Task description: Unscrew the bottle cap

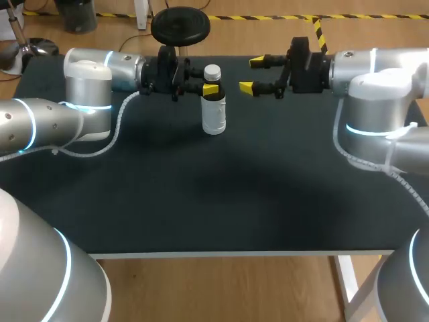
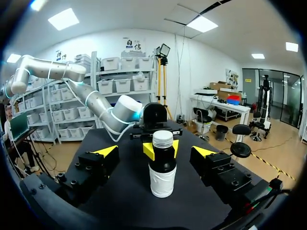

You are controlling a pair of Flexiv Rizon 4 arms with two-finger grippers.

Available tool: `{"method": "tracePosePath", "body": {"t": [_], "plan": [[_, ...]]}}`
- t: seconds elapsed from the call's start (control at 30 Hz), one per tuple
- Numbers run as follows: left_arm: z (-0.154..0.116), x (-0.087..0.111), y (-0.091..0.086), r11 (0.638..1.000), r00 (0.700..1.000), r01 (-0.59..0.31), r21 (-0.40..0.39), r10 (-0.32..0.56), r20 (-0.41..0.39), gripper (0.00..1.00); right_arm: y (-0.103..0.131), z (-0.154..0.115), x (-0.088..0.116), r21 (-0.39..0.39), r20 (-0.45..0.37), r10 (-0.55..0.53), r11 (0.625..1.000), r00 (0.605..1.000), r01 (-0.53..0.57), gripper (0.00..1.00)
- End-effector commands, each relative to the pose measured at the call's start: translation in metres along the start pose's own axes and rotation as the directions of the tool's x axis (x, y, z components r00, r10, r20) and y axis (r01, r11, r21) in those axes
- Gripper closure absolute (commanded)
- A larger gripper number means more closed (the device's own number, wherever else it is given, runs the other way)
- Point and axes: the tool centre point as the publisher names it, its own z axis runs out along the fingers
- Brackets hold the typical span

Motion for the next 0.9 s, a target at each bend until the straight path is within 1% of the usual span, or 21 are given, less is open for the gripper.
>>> {"method": "tracePosePath", "body": {"t": [0.03, 0.13, 0.2, 0.23, 0.43, 0.53, 0.73, 0.9], "plan": [[0.000, -0.001, 0.001, 1.000, 1.000, -0.001, 0.001, 0.001, -0.001, 1.00, 0.000, 0.000, 0.000, 0.000, 0.001, 0.000, 1.000, 1.000, 0.000, 0.00], [0.000, -0.001, 0.001, 1.000, 1.000, -0.001, 0.001, 0.001, -0.001, 1.00, 0.000, 0.000, 0.000, -0.005, -0.003, -0.001, 1.000, 1.000, 0.001, 0.00], [0.000, -0.001, 0.001, 1.000, 1.000, -0.001, 0.001, 0.001, -0.001, 1.00, -0.001, 0.001, -0.001, -0.038, -0.001, -0.001, 0.999, 1.000, 0.001, 0.00], [0.000, -0.001, 0.001, 1.000, 1.000, -0.001, 0.001, 0.001, -0.001, 1.00, -0.001, 0.002, 0.000, -0.036, -0.008, -0.006, 0.999, 1.000, 0.006, 0.00], [0.000, -0.001, 0.001, 1.000, 1.000, -0.001, 0.001, 0.001, -0.001, 1.00, -0.013, 0.018, 0.007, -0.038, -0.031, -0.011, 0.999, 0.999, 0.010, 0.00], [0.000, -0.001, 0.001, 1.000, 1.000, -0.001, 0.001, 0.001, -0.001, 1.00, -0.015, 0.025, 0.010, -0.048, -0.030, -0.013, 0.999, 0.999, 0.012, 0.00], [0.000, -0.001, 0.001, 1.000, 1.000, -0.001, 0.001, 0.001, -0.001, 1.00, -0.007, 0.042, 0.012, -0.063, -0.027, -0.033, 0.998, 0.999, 0.031, 0.00], [0.000, -0.001, 0.001, 1.000, 1.000, -0.001, 0.001, 0.001, -0.001, 1.00, -0.001, 0.062, 0.018, -0.066, -0.060, -0.047, 0.997, 0.997, 0.043, 0.00]]}}
